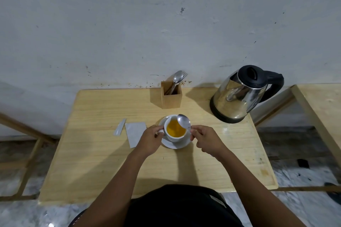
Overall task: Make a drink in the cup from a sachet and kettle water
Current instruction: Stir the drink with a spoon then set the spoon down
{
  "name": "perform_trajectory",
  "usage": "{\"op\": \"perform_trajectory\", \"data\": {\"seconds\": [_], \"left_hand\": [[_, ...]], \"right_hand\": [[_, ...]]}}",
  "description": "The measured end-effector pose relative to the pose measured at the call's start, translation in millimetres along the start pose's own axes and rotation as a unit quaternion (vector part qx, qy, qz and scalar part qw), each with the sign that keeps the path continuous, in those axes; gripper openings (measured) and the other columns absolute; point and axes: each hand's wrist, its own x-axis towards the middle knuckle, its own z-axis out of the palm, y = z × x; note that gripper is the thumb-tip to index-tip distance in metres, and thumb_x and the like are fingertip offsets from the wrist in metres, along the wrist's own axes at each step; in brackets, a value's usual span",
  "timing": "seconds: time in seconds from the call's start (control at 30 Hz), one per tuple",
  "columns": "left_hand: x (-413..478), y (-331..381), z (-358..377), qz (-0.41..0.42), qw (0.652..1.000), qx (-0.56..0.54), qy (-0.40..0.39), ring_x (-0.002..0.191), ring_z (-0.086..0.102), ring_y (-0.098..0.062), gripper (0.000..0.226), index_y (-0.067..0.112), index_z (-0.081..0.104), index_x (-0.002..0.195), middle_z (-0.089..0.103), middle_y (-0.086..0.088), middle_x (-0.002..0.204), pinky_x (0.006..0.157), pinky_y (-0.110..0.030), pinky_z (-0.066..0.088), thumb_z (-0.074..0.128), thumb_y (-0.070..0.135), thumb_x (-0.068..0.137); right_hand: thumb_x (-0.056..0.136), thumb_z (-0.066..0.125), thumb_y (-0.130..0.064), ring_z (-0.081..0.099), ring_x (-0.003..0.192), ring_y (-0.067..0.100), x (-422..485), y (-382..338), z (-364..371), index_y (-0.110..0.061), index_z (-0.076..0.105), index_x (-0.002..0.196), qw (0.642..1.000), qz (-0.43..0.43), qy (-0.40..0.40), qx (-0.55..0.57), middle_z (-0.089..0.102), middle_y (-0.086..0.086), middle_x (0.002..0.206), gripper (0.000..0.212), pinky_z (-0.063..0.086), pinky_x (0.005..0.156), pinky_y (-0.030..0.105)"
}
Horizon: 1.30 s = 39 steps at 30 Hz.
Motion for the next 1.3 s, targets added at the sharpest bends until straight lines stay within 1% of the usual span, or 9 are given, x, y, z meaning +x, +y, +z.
{"op": "perform_trajectory", "data": {"seconds": [0.1, 0.2, 0.27, 0.4, 0.53, 0.67, 0.77, 1.13, 1.3], "left_hand": [[2, -2, 0, -0.001, 1.000, 0.004, 0.002, 0.089, 0.055, -0.016, 0.030, 0.016, 0.062, 0.122, 0.058, 0.002, 0.103, 0.077, -0.021, 0.037, 0.048, 0.014, 0.096], [4, -4, 1, -0.001, 1.000, 0.013, 0.004, 0.092, 0.056, -0.016, 0.030, 0.016, 0.062, 0.123, 0.058, 0.002, 0.103, 0.079, -0.022, 0.038, 0.048, 0.016, 0.097], [5, -4, 1, -0.002, 1.000, 0.013, 0.003, 0.091, 0.055, -0.016, 0.029, 0.015, 0.062, 0.122, 0.058, 0.001, 0.101, 0.079, -0.022, 0.038, 0.048, 0.015, 0.097], [5, -4, 1, 0.004, 1.000, 0.016, 0.004, 0.090, 0.056, -0.017, 0.029, 0.017, 0.063, 0.121, 0.059, 0.000, 0.101, 0.078, -0.022, 0.038, 0.047, 0.016, 0.097], [5, -5, 2, 0.009, 1.000, 0.013, 0.004, 0.086, 0.054, -0.015, 0.029, 0.019, 0.063, 0.121, 0.060, -0.003, 0.102, 0.075, -0.021, 0.038, 0.047, 0.016, 0.097], [4, -5, 3, 0.002, 1.000, 0.006, 0.008, 0.090, 0.053, -0.015, 0.030, 0.017, 0.061, 0.123, 0.057, 0.000, 0.103, 0.080, -0.023, 0.039, 0.046, 0.016, 0.098], [2, -4, 3, -0.002, 1.000, -0.003, 0.008, 0.095, 0.053, -0.015, 0.031, 0.018, 0.060, 0.126, 0.055, 0.002, 0.105, 0.082, -0.024, 0.040, 0.045, 0.016, 0.098], [3, -8, 5, -0.007, 1.000, -0.003, 0.016, 0.096, 0.056, -0.015, 0.033, 0.015, 0.058, 0.128, 0.059, -0.003, 0.116, 0.082, -0.022, 0.040, 0.045, 0.017, 0.098], [4, -8, 7, -0.001, 1.000, -0.006, 0.023, 0.095, 0.055, -0.014, 0.032, 0.016, 0.060, 0.125, 0.059, -0.005, 0.114, 0.081, -0.021, 0.039, 0.044, 0.016, 0.098]], "right_hand": [[0.096, 0.053, -0.021, 0.037, 0.043, 0.012, 2, 3, 0, -0.002, 0.064, 0.070, 0.999, 0.032, 0.021, -0.031, 0.055, 0.012, 0.064, 0.034, 0.030, 0.039, 0.017], [0.095, 0.052, -0.016, 0.035, 0.047, 0.014, 2, 4, 0, 0.002, 0.066, 0.089, 0.996, 0.083, 0.007, 0.041, 0.052, 0.011, 0.070, 0.024, 0.027, 0.041, 0.022], [0.098, 0.047, -0.015, 0.042, 0.052, 0.012, -1, 3, 0, -0.013, 0.067, 0.107, 0.998, 0.064, -0.002, 0.027, 0.059, 0.006, 0.078, 0.022, 0.032, 0.044, 0.022], [0.102, 0.043, -0.026, 0.055, 0.081, 0.009, -4, 8, -4, -0.022, 0.059, 0.130, 0.984, -0.020, 0.010, -0.176, 0.068, 0.002, 0.110, 0.032, 0.040, 0.070, 0.023], [0.098, 0.044, -0.022, 0.051, 0.064, 0.006, -4, 8, -6, -0.016, 0.056, 0.123, 0.968, 0.012, -0.011, -0.249, 0.060, -0.002, 0.086, 0.029, 0.036, 0.054, 0.023], [0.097, 0.045, -0.023, 0.061, 0.083, 0.019, -3, 0, -8, -0.021, 0.064, 0.114, 0.937, -0.032, -0.002, -0.348, 0.067, 0.003, 0.104, 0.025, 0.046, 0.065, 0.030], [0.098, 0.046, -0.031, 0.063, 0.098, 0.020, 3, -12, -6, -0.031, 0.067, 0.116, 0.888, -0.078, 0.000, -0.453, 0.068, -0.003, 0.114, 0.028, 0.043, 0.069, 0.029], [0.093, 0.053, -0.022, 0.057, 0.069, 0.020, 38, -62, 5, -0.013, 0.065, 0.098, 0.791, -0.114, -0.021, -0.601, 0.060, 0.001, 0.081, 0.016, 0.042, 0.057, 0.030], [0.089, 0.062, -0.030, 0.058, 0.072, 0.021, 37, -75, 3, -0.013, 0.062, 0.097, 0.789, -0.103, -0.061, -0.603, 0.058, 0.002, 0.080, 0.019, 0.045, 0.059, 0.030]]}}
